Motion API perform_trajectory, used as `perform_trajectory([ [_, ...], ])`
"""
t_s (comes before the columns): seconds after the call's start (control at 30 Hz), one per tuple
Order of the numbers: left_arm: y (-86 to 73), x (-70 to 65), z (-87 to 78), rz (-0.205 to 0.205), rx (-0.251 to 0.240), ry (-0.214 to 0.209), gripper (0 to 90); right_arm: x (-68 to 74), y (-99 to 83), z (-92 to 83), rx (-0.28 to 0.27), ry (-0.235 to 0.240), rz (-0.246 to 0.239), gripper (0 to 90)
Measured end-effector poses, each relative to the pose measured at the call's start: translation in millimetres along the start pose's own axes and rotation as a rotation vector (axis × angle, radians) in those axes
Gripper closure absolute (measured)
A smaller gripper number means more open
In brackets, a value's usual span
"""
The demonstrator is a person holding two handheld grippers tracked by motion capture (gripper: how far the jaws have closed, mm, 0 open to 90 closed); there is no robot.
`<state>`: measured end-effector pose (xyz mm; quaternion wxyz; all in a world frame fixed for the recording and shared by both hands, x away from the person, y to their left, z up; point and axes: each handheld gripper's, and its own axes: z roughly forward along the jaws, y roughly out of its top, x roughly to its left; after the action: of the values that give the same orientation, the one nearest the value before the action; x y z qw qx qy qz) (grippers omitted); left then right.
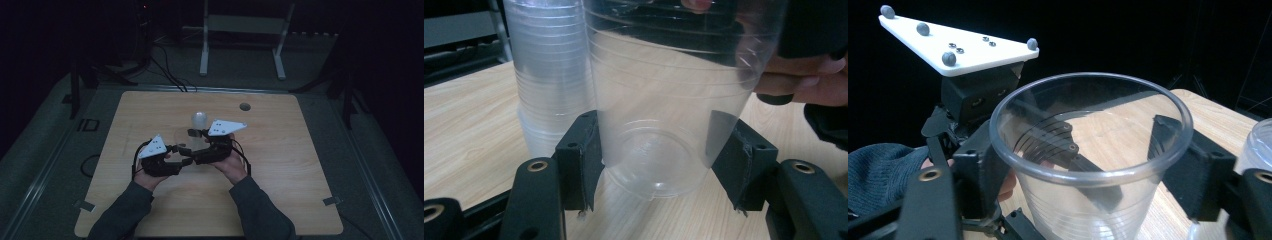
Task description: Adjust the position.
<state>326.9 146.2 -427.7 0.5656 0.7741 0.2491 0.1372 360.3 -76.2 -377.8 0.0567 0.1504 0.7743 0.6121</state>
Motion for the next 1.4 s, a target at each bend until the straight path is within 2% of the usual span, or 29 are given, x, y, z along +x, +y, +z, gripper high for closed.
perform_trajectory([
  [0.57, -1.0, 0.1, 0.4, -0.005, -0.005, -0.01, 40.6, 1.8, -0.4, -0.7, -0.017, -0.018, -0.02, 27.0],
  [0.87, -1.4, 0.4, 2.3, -0.009, 0.005, -0.002, 28.7, 0.9, 0.4, -3.7, -0.016, -0.032, -0.023, 28.1],
  [1.4, -0.7, 2.2, -2.4, -0.006, -0.013, 0.012, 27.8, -3.5, 0.6, -11.9, -0.016, -0.077, -0.022, 28.2],
])
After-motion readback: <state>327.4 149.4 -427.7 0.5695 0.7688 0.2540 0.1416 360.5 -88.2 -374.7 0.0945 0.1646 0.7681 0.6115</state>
